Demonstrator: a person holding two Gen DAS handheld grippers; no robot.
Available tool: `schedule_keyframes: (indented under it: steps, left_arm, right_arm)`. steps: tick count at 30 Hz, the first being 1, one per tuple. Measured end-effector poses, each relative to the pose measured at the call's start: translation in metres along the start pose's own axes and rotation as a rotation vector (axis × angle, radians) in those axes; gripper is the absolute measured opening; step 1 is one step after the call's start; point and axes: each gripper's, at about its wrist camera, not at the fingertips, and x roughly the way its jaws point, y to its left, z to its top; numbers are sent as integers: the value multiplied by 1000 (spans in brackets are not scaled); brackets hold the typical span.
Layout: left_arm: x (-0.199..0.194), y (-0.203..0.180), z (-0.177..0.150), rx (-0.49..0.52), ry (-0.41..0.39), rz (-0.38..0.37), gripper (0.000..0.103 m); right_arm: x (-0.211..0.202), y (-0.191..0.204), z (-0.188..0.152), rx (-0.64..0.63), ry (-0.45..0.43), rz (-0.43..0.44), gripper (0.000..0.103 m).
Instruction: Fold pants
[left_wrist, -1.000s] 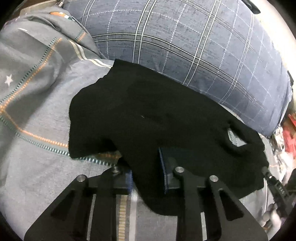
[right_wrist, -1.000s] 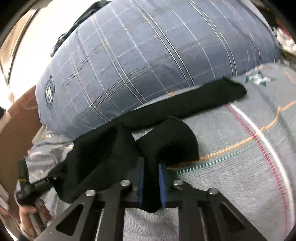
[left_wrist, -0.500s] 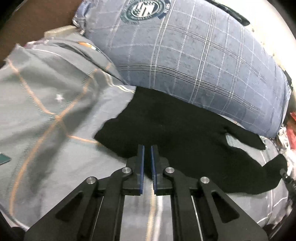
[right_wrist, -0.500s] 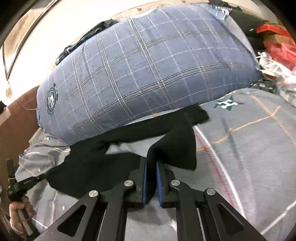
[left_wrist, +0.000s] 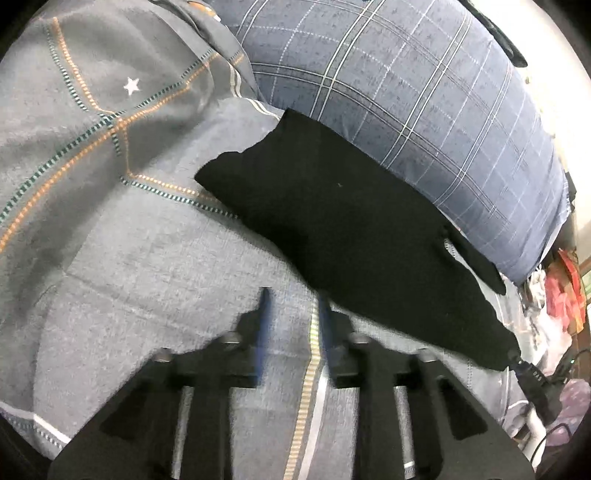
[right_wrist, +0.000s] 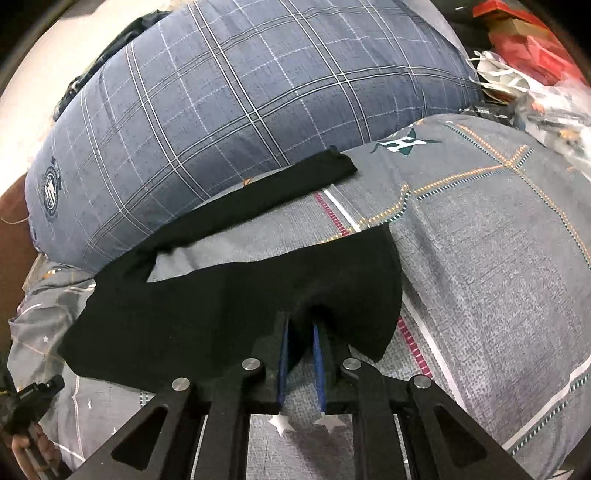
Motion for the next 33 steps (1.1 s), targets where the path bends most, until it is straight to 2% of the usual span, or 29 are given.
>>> schedule_keyframes:
  steps: [1, 3, 6, 10, 12, 14, 15, 16, 17, 18, 19, 21, 27, 30, 33]
  left_arm:
    - [1, 1, 2, -12, -11, -17, 46]
    - [-1, 3, 6, -31, -43, -45, 49]
    - [10, 1, 18, -51, -68, -54, 78]
    - [36, 1, 37, -81, -36, -4, 78]
    - [42, -1, 47, -86, -69, 28, 78]
    - [50, 0, 57, -107, -62, 50, 78]
    - [51, 0, 60, -119, -72, 30, 62]
    - [51, 0, 61, -130, -70, -8, 26]
    - [51, 0, 62, -130, -57, -32, 21]
    - [46, -4, 60, -114, -65, -40, 20]
    - [40, -8, 59, -91, -86, -39, 16]
    - [25, -18, 54, -38, -112, -46, 15]
    - [-27, -15, 31, -16, -153, -51, 15]
    - [-31, -5, 10, -4, -124, -4, 15]
    - [-15, 5, -6, -18, -48, 28, 19]
  right_arm:
    - [2, -1, 0, 4, 6, 2, 11]
    - [5, -3, -1, 13, 15, 4, 12]
    - [8, -5, -2, 23, 21, 7, 15]
    - [13, -6, -1, 31, 18, 12, 19]
    - [14, -9, -1, 38, 15, 23, 20]
    - [15, -10, 0, 45, 11, 33, 22]
    - [16, -10, 0, 45, 9, 35, 22]
    - [16, -10, 0, 39, 7, 36, 22]
    - [16, -9, 0, 30, 5, 37, 22]
    - [15, -8, 0, 19, 1, 37, 22]
    - [11, -5, 0, 1, -14, 40, 17]
    - [5, 2, 0, -32, -39, 44, 13]
    - [-13, 13, 6, -108, -35, 21, 13]
    - [-8, 8, 6, -128, 46, -27, 14]
    - [11, -5, 1, -87, 164, -63, 16]
